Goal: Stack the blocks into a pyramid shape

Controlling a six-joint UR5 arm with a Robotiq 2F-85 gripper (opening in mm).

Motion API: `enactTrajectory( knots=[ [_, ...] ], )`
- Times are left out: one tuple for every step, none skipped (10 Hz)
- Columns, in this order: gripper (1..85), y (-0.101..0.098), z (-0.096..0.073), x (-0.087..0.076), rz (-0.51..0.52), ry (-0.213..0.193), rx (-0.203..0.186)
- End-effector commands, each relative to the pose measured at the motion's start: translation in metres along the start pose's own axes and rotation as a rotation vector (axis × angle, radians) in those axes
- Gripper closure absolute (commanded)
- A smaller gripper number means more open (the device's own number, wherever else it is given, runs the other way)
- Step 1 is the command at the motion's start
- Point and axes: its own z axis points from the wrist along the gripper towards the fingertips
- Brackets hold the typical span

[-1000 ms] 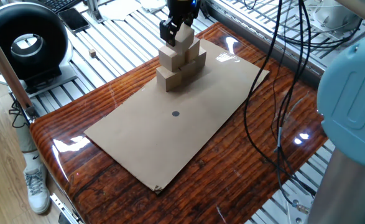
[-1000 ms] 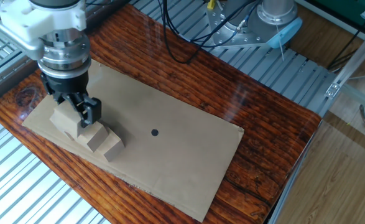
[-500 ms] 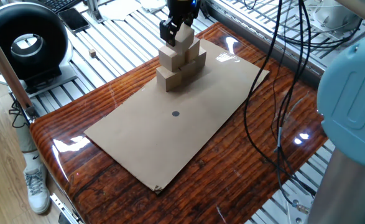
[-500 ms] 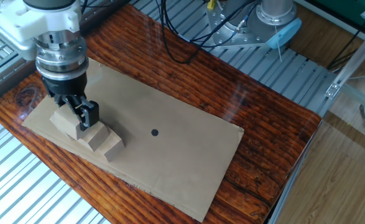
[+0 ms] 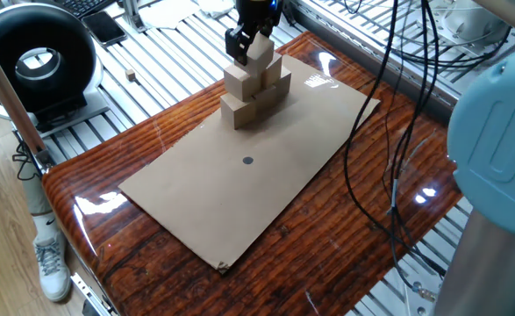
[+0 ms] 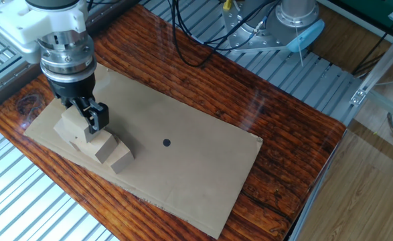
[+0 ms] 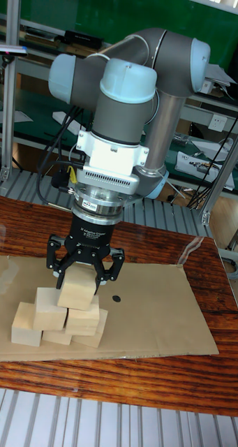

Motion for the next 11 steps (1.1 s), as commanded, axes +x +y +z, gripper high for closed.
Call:
enactTrajectory(
  knots=[
    [84.7,-0.004,-0.002,-0.001,-0.013,-0.003,0.012],
    [82.7,-0.003,-0.001,-0.001,-0.019,-0.003,0.009],
    [73.0,0.004,-0.001,-0.002,-0.018,-0.005,-0.019],
    [59.7,0.008,-0.001,-0.003,-0.021,-0.010,-0.037],
    [50.0,0.010,-0.001,-0.005,-0.027,-0.016,-0.045],
    [46.3,0.010,0.000,-0.006,-0.033,-0.017,-0.043],
    [38.7,0.006,0.000,-0.008,-0.052,-0.025,-0.026],
    [31.3,0.003,0.000,-0.010,-0.062,-0.032,-0.014],
    [28.7,0.003,0.000,-0.011,-0.064,-0.036,-0.015],
    [24.0,-0.001,0.001,-0.012,-0.077,-0.037,0.000],
    [19.7,-0.002,0.001,-0.012,-0.080,-0.038,0.003]
  ],
)
